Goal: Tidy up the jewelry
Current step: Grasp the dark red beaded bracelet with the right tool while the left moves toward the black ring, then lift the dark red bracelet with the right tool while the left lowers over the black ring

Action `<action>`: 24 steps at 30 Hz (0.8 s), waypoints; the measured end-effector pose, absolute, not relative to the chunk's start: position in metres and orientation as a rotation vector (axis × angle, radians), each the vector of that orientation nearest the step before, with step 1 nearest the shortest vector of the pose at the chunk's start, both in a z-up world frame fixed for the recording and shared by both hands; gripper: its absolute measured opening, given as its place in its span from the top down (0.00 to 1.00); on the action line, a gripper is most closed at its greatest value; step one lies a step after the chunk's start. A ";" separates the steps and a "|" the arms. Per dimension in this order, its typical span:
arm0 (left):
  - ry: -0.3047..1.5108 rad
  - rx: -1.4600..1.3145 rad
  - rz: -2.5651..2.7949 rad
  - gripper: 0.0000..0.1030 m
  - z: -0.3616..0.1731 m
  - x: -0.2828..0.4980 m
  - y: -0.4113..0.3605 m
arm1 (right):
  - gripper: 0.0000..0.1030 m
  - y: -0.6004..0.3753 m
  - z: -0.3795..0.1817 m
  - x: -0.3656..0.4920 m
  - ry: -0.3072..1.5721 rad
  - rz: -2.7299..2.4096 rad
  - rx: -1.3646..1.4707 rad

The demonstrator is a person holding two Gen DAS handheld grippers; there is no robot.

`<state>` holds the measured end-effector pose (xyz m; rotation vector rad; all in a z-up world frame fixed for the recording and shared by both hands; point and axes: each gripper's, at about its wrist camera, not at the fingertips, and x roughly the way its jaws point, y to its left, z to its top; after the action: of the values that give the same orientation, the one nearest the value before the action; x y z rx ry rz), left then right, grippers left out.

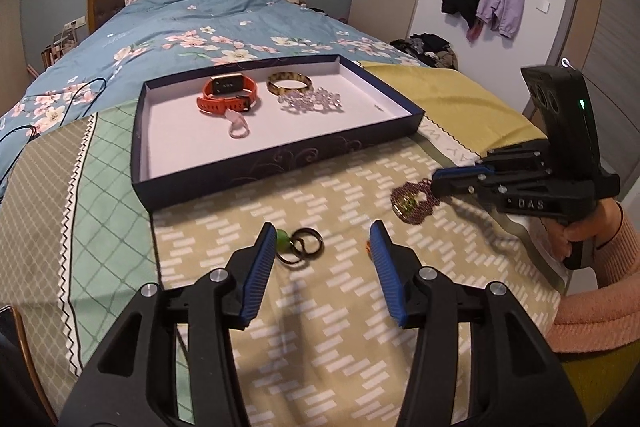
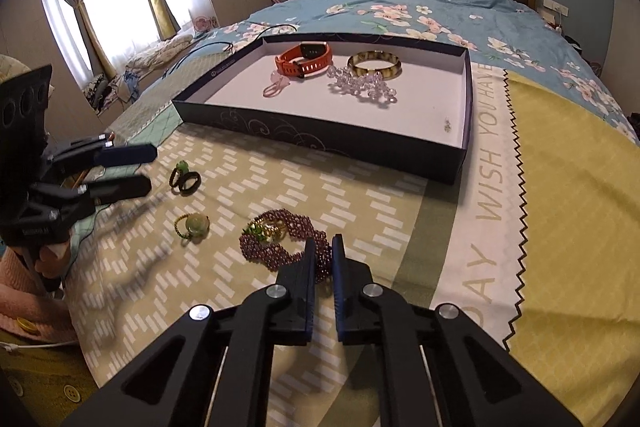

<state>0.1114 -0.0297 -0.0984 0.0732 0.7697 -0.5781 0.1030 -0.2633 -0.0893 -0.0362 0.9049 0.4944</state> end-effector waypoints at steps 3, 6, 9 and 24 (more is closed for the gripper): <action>0.778 0.083 -0.598 0.53 -0.101 0.109 -0.033 | 0.95 -0.261 -0.083 0.101 0.884 0.508 -0.028; 0.782 0.098 -0.618 0.53 -0.103 0.105 -0.038 | 0.95 -0.257 -0.076 0.100 0.860 0.524 -0.028; 0.783 0.104 -0.631 0.53 -0.104 0.104 -0.042 | 0.95 -0.253 -0.066 0.097 0.833 0.545 -0.018; 0.781 0.111 -0.627 0.53 -0.107 0.106 -0.045 | 0.95 -0.238 -0.036 0.093 0.737 0.618 0.016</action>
<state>0.1065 -0.0454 -0.1071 0.1110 0.7811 -0.6272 0.0932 -0.2380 -0.0356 0.0161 0.7372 0.6178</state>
